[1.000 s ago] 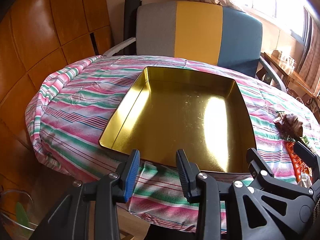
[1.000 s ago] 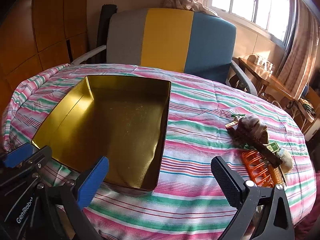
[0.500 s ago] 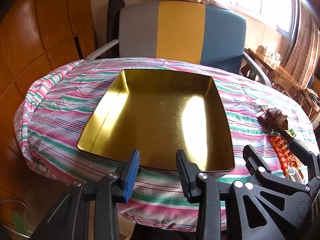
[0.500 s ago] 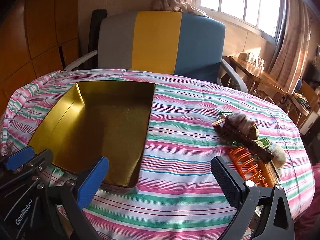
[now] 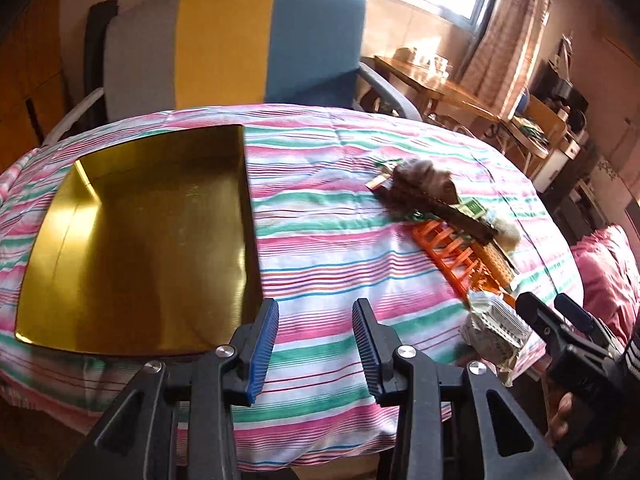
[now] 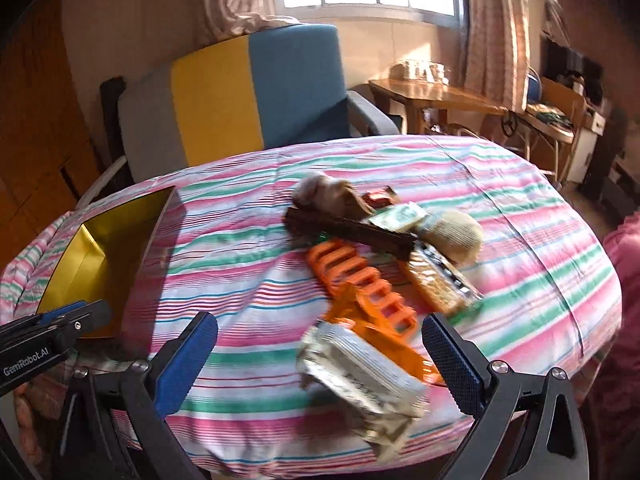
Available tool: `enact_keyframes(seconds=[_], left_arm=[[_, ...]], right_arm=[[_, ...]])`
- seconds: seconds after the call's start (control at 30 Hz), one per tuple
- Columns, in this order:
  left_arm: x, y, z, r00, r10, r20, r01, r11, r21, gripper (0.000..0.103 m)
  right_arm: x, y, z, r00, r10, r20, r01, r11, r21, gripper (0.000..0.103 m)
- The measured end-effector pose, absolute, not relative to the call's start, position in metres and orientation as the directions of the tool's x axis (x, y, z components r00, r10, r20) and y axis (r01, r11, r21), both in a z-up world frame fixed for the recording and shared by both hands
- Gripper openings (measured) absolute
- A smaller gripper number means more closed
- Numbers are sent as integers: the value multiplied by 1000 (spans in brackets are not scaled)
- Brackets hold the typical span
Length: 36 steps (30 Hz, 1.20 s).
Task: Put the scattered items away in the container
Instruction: 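Move left tool to the white-orange snack packet while right tool approaches the orange rack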
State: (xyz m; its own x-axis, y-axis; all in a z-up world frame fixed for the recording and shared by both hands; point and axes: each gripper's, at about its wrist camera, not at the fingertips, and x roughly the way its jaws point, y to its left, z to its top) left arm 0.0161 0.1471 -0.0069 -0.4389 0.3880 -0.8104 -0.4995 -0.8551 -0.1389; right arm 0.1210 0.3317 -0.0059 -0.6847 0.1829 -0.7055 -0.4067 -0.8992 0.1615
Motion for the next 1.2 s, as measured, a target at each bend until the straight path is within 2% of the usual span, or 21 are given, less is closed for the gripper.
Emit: enact_keyframes(seconds=[0.17, 0.37, 0.43, 0.53, 0.63, 0.77, 0.93, 1.2], left_arm=[[24, 188, -28, -308, 424, -852, -601, -781, -171, 40], [29, 196, -39, -207, 469, -859, -638, -730, -245, 43], [27, 193, -38, -198, 487, -851, -634, -726, -268, 45], [23, 189, -36, -197, 503, -841, -619, -729, -291, 46], [20, 185, -35, -193, 513, -837, -613, -729, -305, 46], [27, 192, -30, -192, 542, -818, -663, -686, -299, 47], [43, 214, -32, -152, 563, -812, -751, -600, -275, 47], [47, 235, -52, -139, 520, -843, -769, -593, -238, 47]], right_arm=[[158, 396, -26, -682, 108, -723, -474, -819, 324, 103], [156, 421, -61, -709, -149, -690, -443, -667, 599, 103], [149, 416, -66, -724, -223, -653, -401, -634, 661, 103], [131, 410, -72, -761, -370, -533, -310, -513, 800, 103], [110, 402, -77, -770, -465, -437, -250, -410, 877, 103], [102, 395, -71, -763, -456, -458, -251, -444, 860, 103], [123, 408, -69, -747, -346, -568, -335, -543, 770, 103], [135, 429, -70, -720, -252, -646, -408, -600, 688, 103]])
